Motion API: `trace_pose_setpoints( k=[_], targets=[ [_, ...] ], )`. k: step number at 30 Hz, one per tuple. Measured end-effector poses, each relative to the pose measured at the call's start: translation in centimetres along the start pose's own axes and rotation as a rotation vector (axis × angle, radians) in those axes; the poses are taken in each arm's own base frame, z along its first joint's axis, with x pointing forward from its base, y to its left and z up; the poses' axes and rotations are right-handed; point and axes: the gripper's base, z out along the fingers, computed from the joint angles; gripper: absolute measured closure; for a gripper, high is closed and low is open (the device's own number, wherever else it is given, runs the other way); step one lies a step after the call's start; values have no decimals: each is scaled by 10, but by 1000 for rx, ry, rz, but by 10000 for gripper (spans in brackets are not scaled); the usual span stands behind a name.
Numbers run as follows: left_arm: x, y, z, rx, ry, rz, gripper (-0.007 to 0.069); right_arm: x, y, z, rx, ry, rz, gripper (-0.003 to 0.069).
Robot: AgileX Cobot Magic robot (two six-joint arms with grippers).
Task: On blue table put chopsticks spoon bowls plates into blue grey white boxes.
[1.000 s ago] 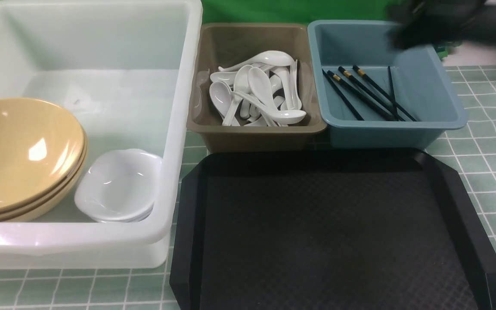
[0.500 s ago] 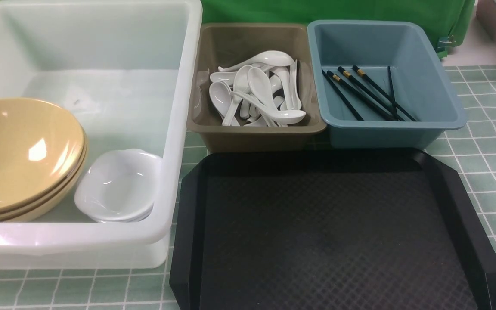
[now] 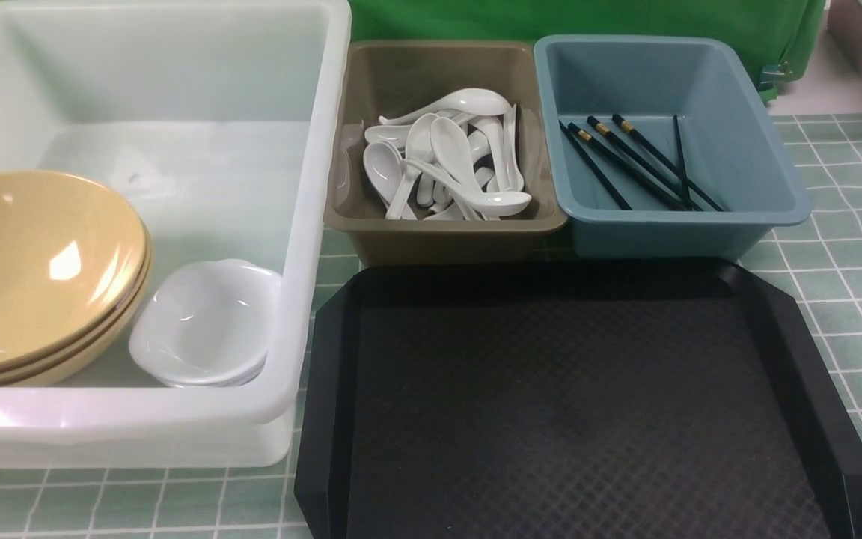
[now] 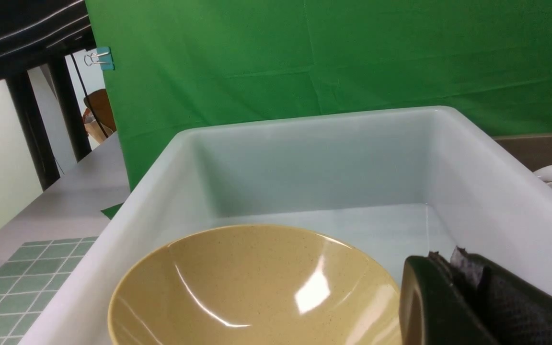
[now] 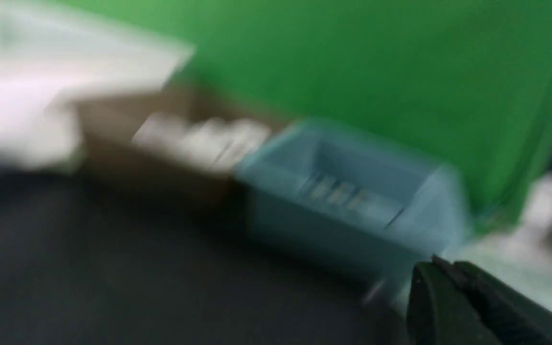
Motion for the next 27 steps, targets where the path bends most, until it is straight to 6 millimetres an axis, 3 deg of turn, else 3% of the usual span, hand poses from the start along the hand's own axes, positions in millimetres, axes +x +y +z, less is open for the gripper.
trace_pose_setpoints(
  k=[3, 8, 20, 27],
  targets=[
    [0, 0, 0, -1, 2, 0, 619, 13, 8, -1, -91, 129, -11, 604],
    [1, 0, 0, -3, 5, 0, 619, 13, 6, -1, -64, 128, -27, 602],
    [1, 0, 0, -3, 7, 0, 619, 17, -15, -3, 268, 163, 242, 592],
    [1, 0, 0, -4, 8, 0, 619, 20, -20, -5, 369, 194, 308, 582]
  ],
)
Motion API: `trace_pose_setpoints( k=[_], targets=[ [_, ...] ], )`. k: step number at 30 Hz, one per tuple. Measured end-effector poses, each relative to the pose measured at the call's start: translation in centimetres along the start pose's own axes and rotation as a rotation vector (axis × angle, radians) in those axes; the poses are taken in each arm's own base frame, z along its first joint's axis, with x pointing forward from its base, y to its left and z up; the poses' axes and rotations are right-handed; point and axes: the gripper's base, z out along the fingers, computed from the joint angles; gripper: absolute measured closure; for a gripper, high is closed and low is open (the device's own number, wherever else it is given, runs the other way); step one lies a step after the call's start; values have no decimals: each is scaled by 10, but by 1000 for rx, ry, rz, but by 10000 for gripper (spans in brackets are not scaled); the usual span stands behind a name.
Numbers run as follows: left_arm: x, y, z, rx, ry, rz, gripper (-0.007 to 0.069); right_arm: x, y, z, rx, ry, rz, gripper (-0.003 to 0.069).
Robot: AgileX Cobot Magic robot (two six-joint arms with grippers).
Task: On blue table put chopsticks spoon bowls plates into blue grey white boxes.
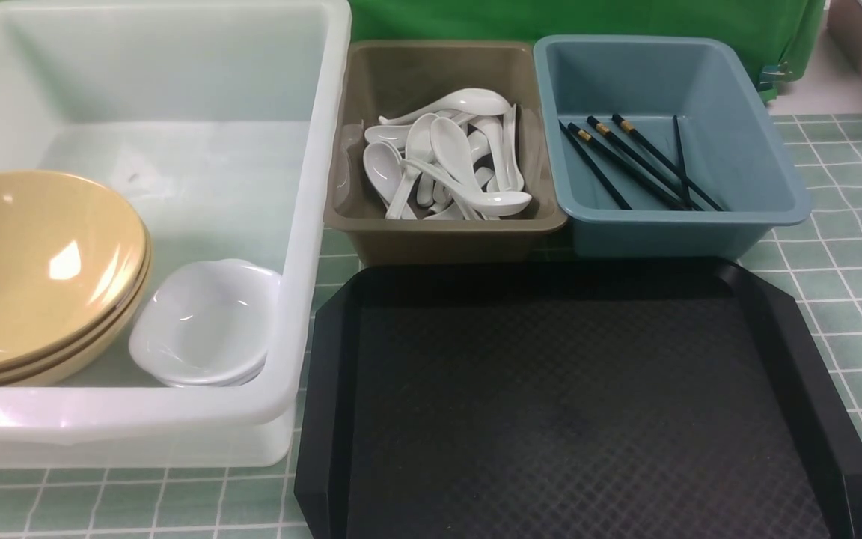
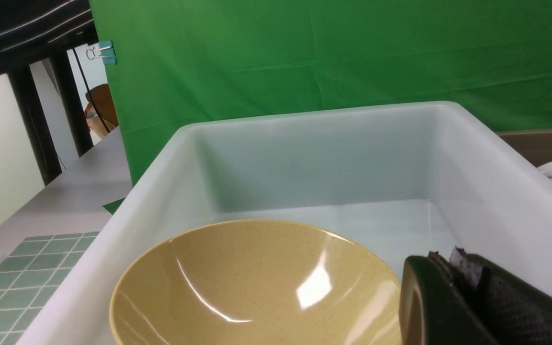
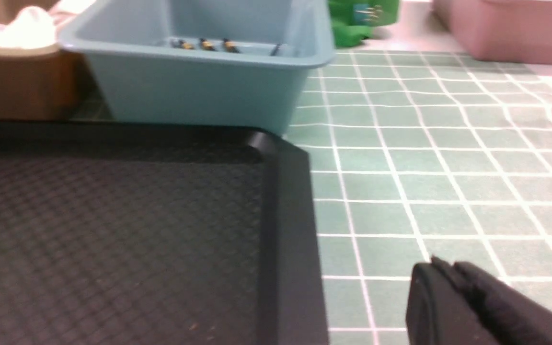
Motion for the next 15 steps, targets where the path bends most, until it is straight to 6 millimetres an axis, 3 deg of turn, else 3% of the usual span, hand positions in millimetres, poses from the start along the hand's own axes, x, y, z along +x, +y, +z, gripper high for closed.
trace_pose_setpoints(
  k=[15],
  targets=[
    [0, 0, 0, 0, 0, 1, 619, 0, -1, 0, 16, 2, 4, 580]
  ],
)
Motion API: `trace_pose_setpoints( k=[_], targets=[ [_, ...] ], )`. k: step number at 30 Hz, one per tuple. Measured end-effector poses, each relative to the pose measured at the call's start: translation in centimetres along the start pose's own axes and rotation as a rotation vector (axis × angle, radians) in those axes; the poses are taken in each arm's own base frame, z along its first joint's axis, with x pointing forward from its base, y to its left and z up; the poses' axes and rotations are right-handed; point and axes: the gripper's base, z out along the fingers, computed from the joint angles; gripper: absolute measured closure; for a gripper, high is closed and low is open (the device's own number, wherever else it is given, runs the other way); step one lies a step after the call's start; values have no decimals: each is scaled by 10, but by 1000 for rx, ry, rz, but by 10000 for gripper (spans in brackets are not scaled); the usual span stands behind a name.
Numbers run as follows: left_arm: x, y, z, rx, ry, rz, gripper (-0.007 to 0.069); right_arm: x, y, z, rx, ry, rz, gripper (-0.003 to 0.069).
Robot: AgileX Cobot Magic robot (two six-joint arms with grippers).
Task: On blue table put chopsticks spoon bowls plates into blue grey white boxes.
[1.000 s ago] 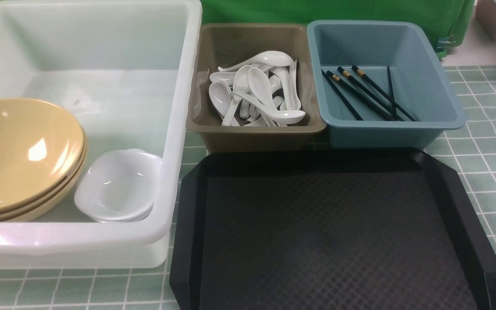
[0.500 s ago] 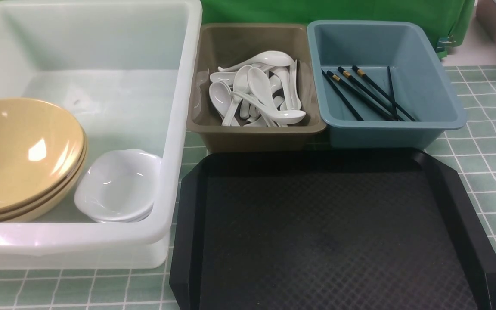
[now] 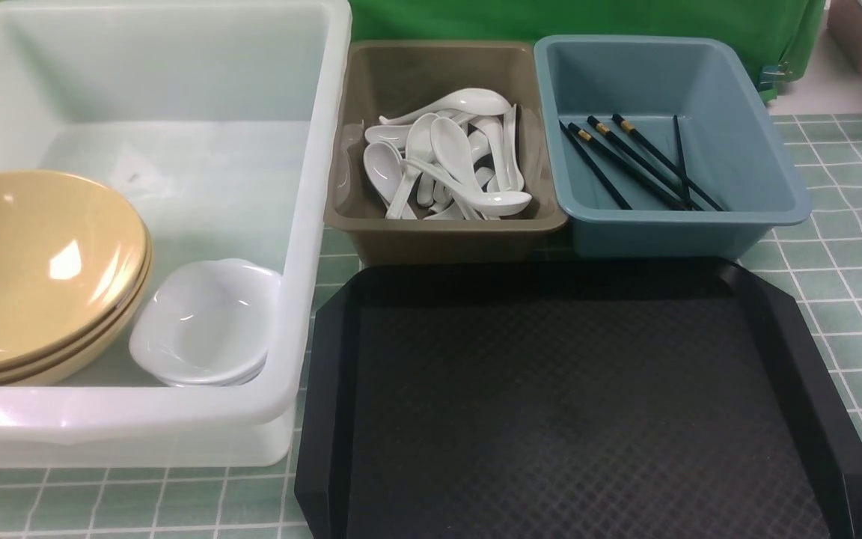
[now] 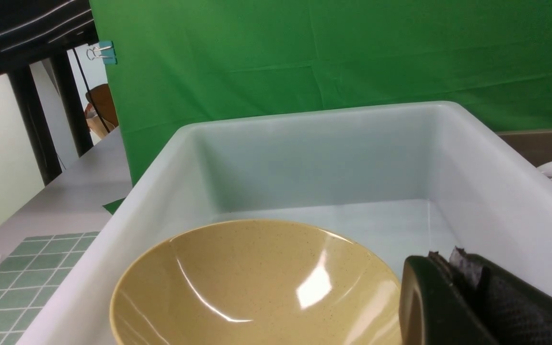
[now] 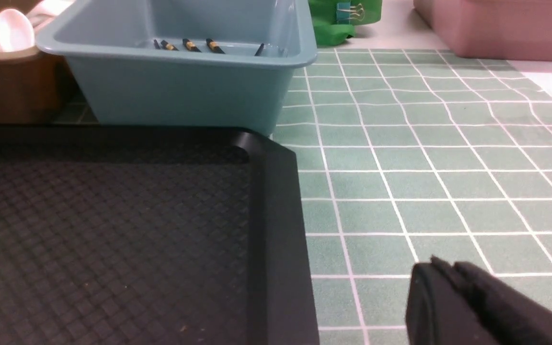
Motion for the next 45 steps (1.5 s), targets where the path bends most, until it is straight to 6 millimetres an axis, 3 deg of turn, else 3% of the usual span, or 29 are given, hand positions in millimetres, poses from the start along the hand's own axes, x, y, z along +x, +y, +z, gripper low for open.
trace_pose_setpoints(
  k=[14, 23, 26, 35, 45],
  targets=[
    [6, -1, -1, 5, -3, 0, 619, 0, 0, 0, 0, 0, 7, 566],
    [67, -13, -6, 52, 93, -298, 619, 0, 0, 0, 0, 1, 10, 558],
    [84, -16, -4, 49, 120, -296, 619, 0, 0, 0, 2, 1, 11, 558],
    [96, -16, -6, 34, 252, -180, 619, 0, 0, 0, 2, 1, 11, 553],
    [96, -21, -7, 88, 258, -135, 619, 0, 0, 0, 2, 1, 11, 546]
  ],
)
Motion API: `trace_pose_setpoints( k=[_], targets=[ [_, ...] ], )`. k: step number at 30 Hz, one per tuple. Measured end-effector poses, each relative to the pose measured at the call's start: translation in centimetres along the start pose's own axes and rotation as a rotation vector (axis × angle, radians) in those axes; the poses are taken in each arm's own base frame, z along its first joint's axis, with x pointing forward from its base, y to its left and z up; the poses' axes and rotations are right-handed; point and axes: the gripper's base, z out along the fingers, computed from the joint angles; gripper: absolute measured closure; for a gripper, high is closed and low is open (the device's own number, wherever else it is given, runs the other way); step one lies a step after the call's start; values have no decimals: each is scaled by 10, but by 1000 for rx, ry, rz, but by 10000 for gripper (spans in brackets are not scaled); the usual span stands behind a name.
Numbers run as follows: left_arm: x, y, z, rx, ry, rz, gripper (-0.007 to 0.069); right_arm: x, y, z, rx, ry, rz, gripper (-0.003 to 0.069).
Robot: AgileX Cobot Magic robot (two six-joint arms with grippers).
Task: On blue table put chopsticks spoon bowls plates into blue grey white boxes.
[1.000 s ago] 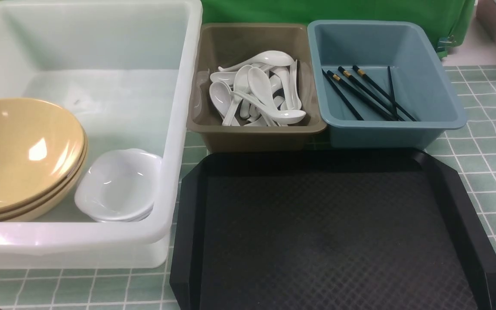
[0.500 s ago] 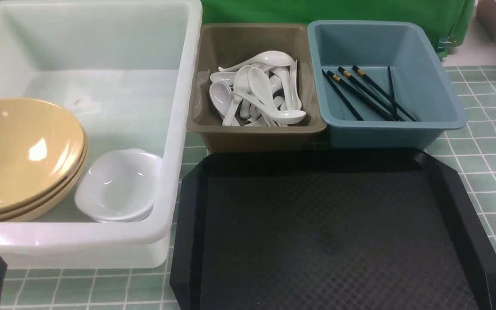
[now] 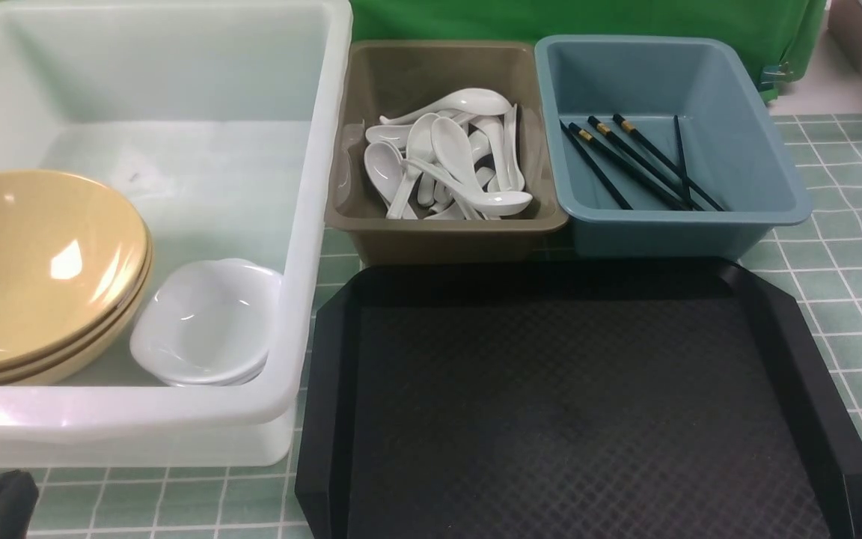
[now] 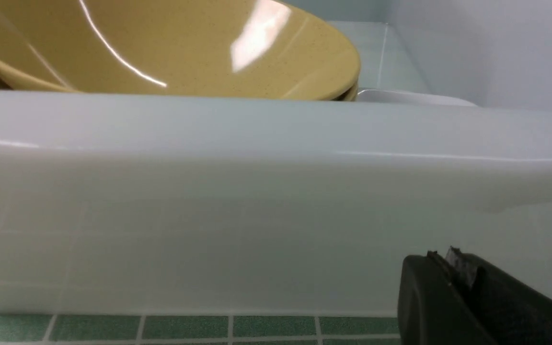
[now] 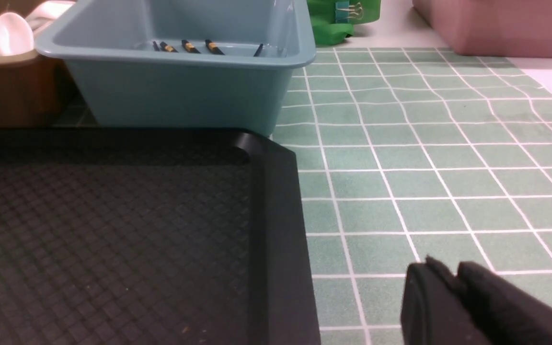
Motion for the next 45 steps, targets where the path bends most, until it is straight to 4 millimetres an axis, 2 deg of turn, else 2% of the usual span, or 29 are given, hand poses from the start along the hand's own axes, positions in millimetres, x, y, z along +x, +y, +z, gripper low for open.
trace_pose_setpoints(
  k=[45],
  targets=[
    [0, -1, 0, 6, 0, 5, 619, 0, 0, 0, 0, 0, 0, 497]
  ],
)
